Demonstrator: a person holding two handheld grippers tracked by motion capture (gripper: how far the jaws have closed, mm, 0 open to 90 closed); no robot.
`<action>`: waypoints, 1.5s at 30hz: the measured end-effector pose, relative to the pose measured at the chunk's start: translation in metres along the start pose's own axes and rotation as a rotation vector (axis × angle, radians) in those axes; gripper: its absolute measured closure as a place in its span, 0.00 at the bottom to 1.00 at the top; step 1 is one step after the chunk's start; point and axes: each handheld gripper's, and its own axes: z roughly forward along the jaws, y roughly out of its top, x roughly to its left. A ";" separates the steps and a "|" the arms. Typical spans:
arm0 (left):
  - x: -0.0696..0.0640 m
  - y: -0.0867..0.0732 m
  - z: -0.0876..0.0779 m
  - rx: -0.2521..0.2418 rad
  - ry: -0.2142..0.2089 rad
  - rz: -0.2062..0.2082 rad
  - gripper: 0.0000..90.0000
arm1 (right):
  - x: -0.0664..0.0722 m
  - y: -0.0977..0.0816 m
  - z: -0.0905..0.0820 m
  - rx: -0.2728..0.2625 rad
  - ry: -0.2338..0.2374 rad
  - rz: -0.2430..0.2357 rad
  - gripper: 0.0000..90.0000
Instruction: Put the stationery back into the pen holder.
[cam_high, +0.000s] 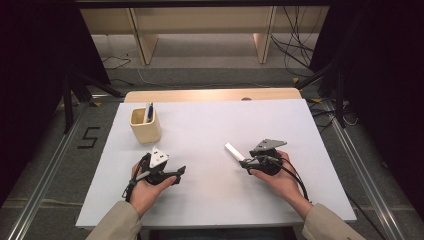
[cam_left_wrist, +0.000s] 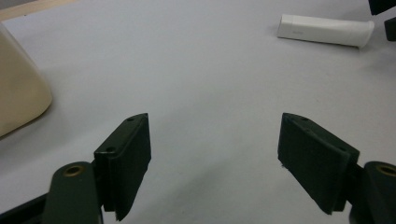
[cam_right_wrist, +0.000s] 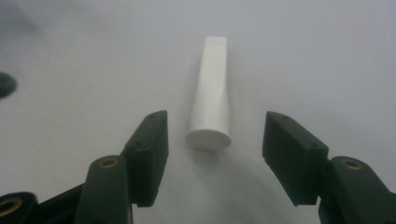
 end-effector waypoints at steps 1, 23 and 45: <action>0.000 0.000 0.000 0.001 -0.001 0.000 0.28 | 0.000 0.001 0.002 -0.002 -0.001 0.001 0.47; -0.002 0.000 0.001 0.003 -0.008 -0.003 0.29 | 0.003 0.013 0.028 0.046 -0.001 -0.013 0.63; -0.001 0.000 0.001 0.005 -0.010 -0.002 0.29 | 0.005 0.015 0.035 0.081 -0.019 -0.032 0.71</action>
